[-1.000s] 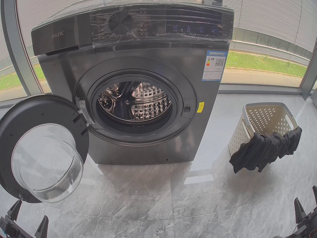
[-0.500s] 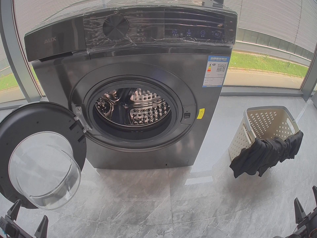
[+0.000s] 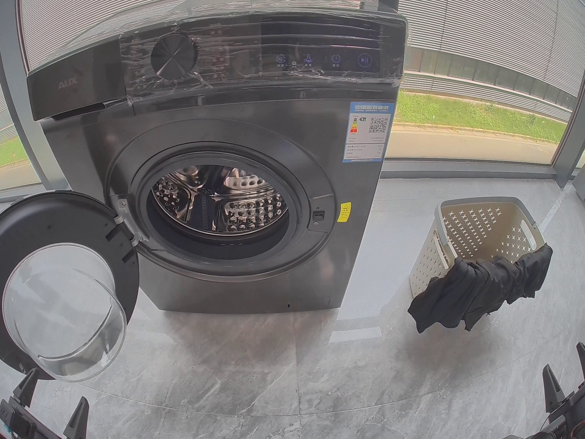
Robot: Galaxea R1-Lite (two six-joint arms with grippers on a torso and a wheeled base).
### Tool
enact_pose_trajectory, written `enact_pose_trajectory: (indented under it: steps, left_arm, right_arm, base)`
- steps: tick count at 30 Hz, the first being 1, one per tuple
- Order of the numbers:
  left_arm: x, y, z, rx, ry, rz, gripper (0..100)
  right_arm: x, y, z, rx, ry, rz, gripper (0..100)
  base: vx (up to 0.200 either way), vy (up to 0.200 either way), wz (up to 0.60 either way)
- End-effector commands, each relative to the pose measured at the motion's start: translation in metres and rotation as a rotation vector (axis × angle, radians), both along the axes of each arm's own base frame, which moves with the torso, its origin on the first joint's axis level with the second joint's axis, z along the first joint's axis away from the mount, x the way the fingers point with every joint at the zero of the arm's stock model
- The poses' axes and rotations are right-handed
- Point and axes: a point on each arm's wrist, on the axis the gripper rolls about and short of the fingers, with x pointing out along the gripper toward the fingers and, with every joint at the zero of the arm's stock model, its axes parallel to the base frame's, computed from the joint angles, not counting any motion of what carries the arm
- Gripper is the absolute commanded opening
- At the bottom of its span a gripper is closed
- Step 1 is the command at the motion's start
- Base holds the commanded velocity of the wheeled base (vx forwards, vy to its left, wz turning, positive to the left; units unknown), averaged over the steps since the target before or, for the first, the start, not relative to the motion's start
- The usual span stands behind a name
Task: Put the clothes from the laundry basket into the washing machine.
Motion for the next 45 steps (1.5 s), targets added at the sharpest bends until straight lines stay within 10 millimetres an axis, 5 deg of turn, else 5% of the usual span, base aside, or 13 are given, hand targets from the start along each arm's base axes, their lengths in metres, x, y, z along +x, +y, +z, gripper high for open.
enact_pose_trajectory:
  steps: [1, 8, 15, 30, 45]
  left_arm:
    - [0.0, 0.0, -0.0053, 0.002, 0.0, 0.0, 100]
    - [0.0, 0.0, -0.0053, 0.002, 0.0, 0.0, 100]
    - [0.0, 0.0, -0.0053, 0.002, 0.0, 0.002, 100]
    - [0.0, 0.0, -0.0053, 0.002, 0.0, 0.002, 100]
    - [0.0, 0.0, -0.0053, 0.0, 0.0, 0.002, 100]
  right_arm:
    - [0.0003, 0.0, -0.0052, 0.0, 0.003, -0.001, 100]
    - [0.0003, 0.0, -0.0052, 0.002, 0.003, -0.001, 100]
    - [0.0003, 0.0, -0.0052, 0.0, 0.003, -0.003, 100]
    - [0.0003, 0.0, -0.0052, 0.0, 0.003, -0.003, 100]
    - [0.0003, 0.0, -0.0052, 0.0, 0.003, -0.003, 100]
  base:
    - [0.0, 0.0, 0.0]
    - [0.0, 0.0, 0.51]
    - [0.0, 0.0, 0.0]
    - [0.0, -0.2, 0.0]
    - [0.0, 0.0, -0.24]
